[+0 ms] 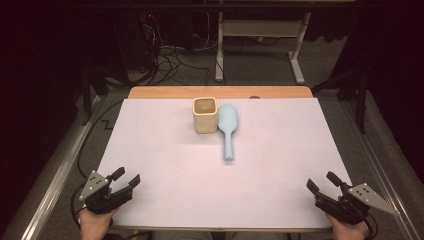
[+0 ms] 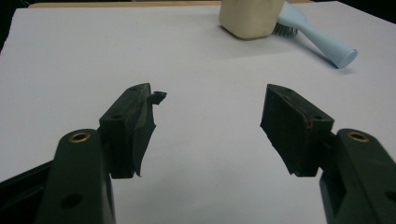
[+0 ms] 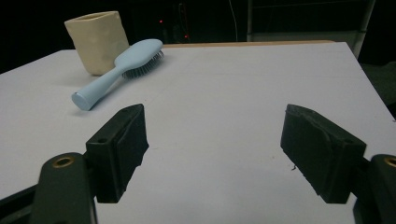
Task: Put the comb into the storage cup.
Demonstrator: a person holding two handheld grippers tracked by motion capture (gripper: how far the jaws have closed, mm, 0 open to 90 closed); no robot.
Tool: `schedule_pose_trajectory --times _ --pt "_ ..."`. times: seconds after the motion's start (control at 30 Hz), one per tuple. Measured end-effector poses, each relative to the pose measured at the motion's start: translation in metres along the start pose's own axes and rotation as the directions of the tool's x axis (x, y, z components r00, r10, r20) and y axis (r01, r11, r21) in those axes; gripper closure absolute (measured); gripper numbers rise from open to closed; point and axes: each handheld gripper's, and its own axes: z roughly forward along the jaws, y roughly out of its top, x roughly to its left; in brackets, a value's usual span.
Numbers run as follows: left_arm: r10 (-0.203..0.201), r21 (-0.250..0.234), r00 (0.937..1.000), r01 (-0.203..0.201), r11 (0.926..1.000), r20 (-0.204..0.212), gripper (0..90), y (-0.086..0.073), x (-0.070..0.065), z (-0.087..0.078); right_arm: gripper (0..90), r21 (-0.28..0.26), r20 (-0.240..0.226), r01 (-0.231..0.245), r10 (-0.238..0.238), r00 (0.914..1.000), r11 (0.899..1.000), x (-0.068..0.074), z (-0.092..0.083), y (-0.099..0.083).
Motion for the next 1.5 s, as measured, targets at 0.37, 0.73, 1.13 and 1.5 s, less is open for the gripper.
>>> schedule_pose_trajectory --times 0.37,0.73,1.13,1.5 --pt "0.0 -0.002 1.0 0.0 1.0 -0.001 35.0 0.0 0.0 0.001 23.4 -0.026 -0.011 -0.006 0.006 0.9999 1.0 0.002 -0.001 0.001" --pt "-0.001 -0.003 1.0 0.001 1.0 0.001 35.0 0.001 0.0 0.001 23.5 -0.039 -0.02 -0.01 0.009 0.9998 0.999 0.001 0.0 0.002" --pt "-0.004 -0.002 1.0 0.004 1.0 0.001 35.0 0.001 0.0 0.002 24.0 -0.04 -0.027 -0.009 0.007 0.9996 0.999 0.002 0.004 0.004" --pt "-0.002 -0.001 1.0 0.002 1.0 0.001 35.0 0.002 -0.001 0.003 24.4 -0.036 -0.043 0.011 -0.013 0.999 0.999 0.004 0.012 0.007"
